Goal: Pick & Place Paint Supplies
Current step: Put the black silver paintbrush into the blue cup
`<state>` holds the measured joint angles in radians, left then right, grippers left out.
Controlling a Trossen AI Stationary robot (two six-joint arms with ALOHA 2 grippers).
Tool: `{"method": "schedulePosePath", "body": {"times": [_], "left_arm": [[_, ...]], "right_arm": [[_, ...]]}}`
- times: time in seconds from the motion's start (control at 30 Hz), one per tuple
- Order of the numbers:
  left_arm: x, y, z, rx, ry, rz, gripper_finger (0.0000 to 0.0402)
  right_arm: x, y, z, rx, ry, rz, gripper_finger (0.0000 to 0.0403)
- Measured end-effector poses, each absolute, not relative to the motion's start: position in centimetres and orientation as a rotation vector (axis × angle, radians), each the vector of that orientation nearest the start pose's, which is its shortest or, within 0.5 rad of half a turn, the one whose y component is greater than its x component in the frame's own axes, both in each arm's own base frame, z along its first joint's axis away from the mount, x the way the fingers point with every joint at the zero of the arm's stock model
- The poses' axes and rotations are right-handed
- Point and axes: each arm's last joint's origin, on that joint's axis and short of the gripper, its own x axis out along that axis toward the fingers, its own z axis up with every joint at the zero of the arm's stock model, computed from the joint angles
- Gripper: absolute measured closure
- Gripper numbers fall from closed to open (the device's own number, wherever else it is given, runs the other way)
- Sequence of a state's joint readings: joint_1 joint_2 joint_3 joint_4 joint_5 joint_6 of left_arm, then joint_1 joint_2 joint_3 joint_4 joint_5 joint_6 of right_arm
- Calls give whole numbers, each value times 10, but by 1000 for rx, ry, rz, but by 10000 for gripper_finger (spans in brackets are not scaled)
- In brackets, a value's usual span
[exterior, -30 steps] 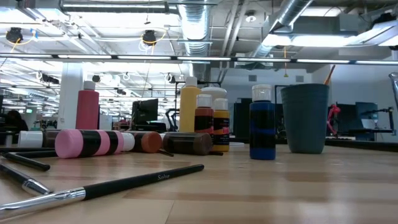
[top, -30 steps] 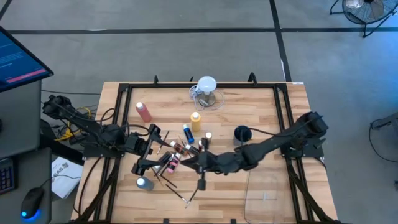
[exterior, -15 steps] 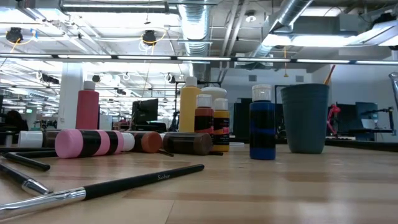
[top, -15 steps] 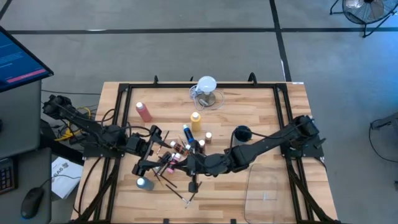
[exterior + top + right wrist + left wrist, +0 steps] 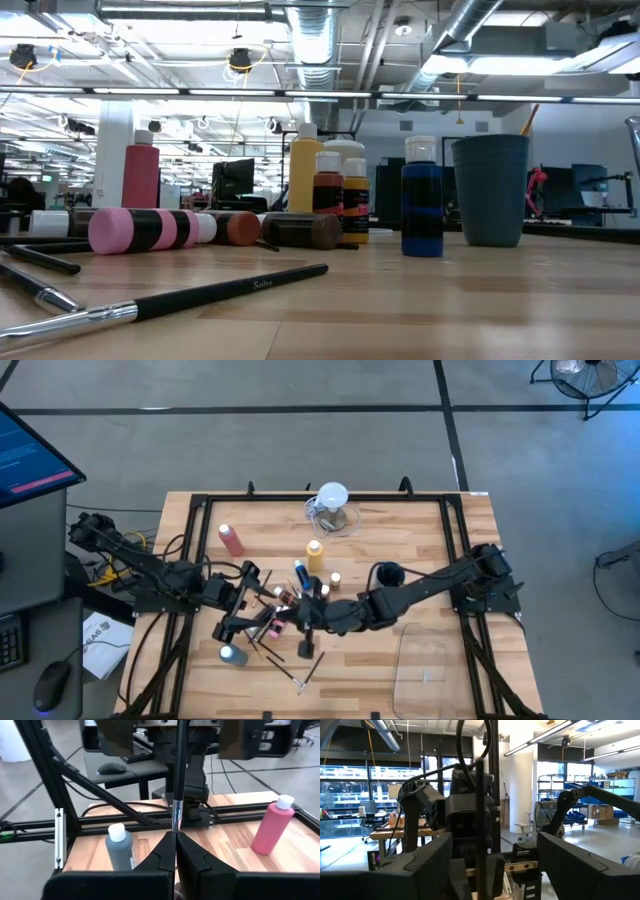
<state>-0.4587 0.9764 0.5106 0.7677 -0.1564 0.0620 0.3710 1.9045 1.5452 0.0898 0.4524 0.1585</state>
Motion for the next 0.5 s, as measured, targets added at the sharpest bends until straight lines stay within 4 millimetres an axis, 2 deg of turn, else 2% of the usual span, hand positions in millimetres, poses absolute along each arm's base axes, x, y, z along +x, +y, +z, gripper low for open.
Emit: {"method": "schedulePosePath", "body": {"times": [0.17,0.3,0.43,0.5], "left_arm": [[190,-89,294,-48,-295,-294,193],[191,-89,294,-47,-291,-291,275],[191,-89,293,-46,-287,-290,376],[192,-89,293,-46,-286,-285,389]], "right_arm": [[422,149,298,45,238,-131,403],[421,149,298,43,238,-140,403],[421,151,298,42,238,-135,403],[420,153,298,39,240,-122,403]]}}
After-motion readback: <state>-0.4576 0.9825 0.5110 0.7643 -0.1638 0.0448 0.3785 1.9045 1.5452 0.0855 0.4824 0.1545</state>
